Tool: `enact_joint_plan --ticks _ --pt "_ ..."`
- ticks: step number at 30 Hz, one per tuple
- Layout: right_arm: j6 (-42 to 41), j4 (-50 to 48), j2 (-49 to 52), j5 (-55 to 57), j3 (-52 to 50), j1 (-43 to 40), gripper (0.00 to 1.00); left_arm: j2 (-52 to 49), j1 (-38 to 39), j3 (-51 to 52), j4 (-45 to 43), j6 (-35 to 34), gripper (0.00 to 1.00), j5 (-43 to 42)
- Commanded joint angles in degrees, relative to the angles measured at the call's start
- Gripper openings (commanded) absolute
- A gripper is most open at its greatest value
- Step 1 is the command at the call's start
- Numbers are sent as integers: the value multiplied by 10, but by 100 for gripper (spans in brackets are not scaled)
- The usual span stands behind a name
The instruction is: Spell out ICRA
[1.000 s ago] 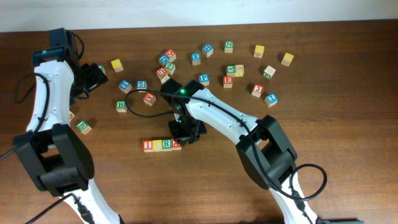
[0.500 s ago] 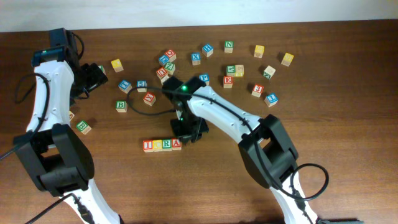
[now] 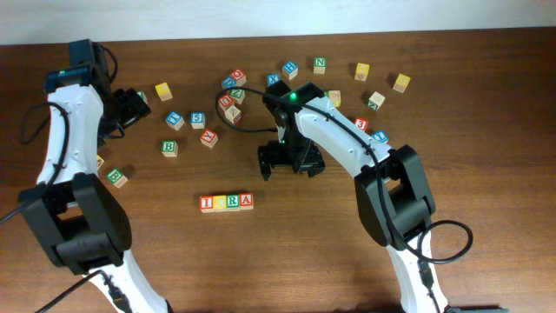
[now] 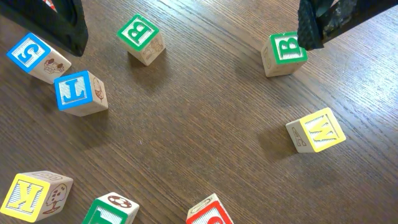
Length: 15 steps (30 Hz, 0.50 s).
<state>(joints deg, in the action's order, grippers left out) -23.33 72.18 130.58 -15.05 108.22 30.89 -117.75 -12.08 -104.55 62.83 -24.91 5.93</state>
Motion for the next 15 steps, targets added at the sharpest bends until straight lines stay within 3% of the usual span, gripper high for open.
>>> enact_joint_plan --ticks 1,15 --pt "5 -10 9 7 11 2 98 -4 -5 -5 0 1 99 -2" --pt "5 -31 9 7 11 2 98 -4 -5 -5 0 1 99 -2"
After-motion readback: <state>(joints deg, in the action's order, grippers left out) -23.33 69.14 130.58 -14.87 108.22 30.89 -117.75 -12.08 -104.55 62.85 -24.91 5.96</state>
